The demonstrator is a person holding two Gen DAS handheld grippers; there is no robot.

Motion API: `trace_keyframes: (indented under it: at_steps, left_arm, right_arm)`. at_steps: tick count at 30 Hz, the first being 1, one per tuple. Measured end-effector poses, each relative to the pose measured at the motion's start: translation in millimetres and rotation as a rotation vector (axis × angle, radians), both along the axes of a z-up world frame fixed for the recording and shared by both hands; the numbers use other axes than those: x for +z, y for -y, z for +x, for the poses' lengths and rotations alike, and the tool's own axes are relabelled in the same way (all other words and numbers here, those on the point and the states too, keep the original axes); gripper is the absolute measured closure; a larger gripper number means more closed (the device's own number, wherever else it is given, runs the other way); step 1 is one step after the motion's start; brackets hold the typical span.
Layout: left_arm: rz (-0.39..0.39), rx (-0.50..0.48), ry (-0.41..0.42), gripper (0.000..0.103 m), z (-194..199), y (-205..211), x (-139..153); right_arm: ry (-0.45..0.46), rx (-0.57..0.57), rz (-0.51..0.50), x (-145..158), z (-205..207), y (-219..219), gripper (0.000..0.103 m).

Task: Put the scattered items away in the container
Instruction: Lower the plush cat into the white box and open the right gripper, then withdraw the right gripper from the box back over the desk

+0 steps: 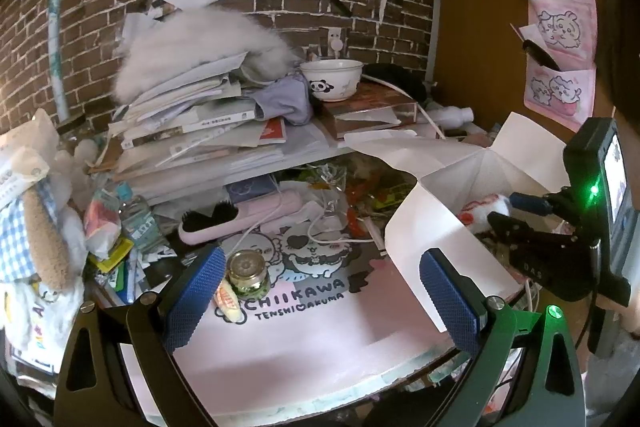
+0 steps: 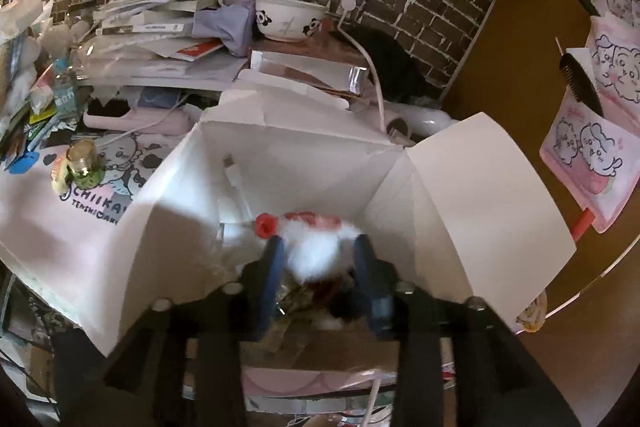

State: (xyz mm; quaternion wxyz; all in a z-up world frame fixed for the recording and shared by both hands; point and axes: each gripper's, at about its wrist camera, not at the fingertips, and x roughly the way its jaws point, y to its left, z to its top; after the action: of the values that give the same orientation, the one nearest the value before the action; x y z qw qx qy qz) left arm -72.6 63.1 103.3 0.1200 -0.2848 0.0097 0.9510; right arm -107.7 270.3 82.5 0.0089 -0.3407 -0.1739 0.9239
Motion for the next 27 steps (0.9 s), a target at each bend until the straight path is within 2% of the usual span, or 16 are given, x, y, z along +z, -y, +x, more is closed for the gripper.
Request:
trace_keyframes:
  at_steps: [5,9,14,21,27]
  left_arm:
    - [0.001,0.009,0.002,0.006,-1.4,1.8,-0.8]
    - [0.005,0.019,0.001,0.006,-1.3,6.0,-0.4]
    - [0.003,0.038,-0.001,0.006,0.0,13.4,0.0]
    - [-0.018,0.079,0.003,0.006,2.8,32.5,-3.0]
    - [-0.024,0.139,0.028,0.006,1.8,60.4,-13.4]
  right_arm:
    - [-0.021,0.006,-0.006,5.4,3.7,2.9,0.063]
    - [-0.045,0.014,-0.016,11.9,7.3,7.1,0.056]
    - [-0.076,0.048,-0.045,22.7,15.4,17.2,0.056]
    - [-0.097,0.159,-0.09,29.8,31.3,53.8,0.056]
    - [-0.055,0.291,-0.128,14.6,42.5,98.1,0.06]
